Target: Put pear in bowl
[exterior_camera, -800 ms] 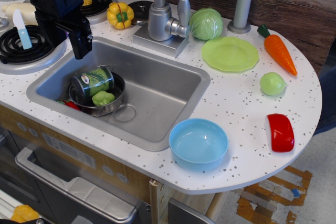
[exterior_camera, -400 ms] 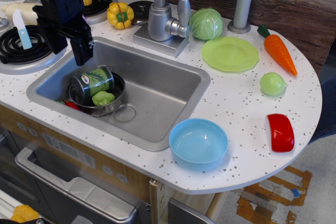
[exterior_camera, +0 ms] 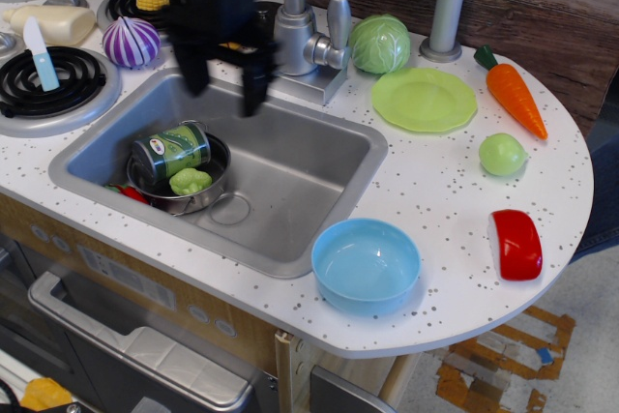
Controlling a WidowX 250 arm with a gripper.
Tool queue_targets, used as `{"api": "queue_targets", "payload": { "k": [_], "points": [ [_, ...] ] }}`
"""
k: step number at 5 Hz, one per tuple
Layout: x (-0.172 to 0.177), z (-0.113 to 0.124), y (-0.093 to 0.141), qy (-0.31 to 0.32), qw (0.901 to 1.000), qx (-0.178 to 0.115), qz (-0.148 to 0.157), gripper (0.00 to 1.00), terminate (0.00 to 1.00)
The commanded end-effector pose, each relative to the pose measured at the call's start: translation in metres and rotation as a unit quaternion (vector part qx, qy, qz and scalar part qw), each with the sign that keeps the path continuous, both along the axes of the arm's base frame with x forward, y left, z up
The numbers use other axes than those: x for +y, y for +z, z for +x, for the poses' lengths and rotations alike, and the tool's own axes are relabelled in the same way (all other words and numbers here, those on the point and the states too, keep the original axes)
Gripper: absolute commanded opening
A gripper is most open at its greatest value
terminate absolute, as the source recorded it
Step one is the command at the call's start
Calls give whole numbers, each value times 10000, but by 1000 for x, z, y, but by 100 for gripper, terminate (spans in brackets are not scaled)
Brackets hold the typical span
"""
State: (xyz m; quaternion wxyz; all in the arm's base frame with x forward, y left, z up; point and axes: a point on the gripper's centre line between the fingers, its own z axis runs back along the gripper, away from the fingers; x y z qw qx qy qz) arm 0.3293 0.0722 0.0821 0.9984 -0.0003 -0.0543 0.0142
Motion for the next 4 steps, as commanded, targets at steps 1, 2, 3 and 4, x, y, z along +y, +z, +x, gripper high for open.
{"api": "queue_targets", "payload": {
  "k": [1,2,3,4],
  "points": [
    [-69,43,32,-505,9970,-584,72,100,0],
    [-120,60,27,-821,9939,-730,11,100,0],
    [-158,72,15,-1354,9870,-858,-123,100,0],
    [-177,83,2,-1548,9836,-923,-15,100,0]
  ]
}}
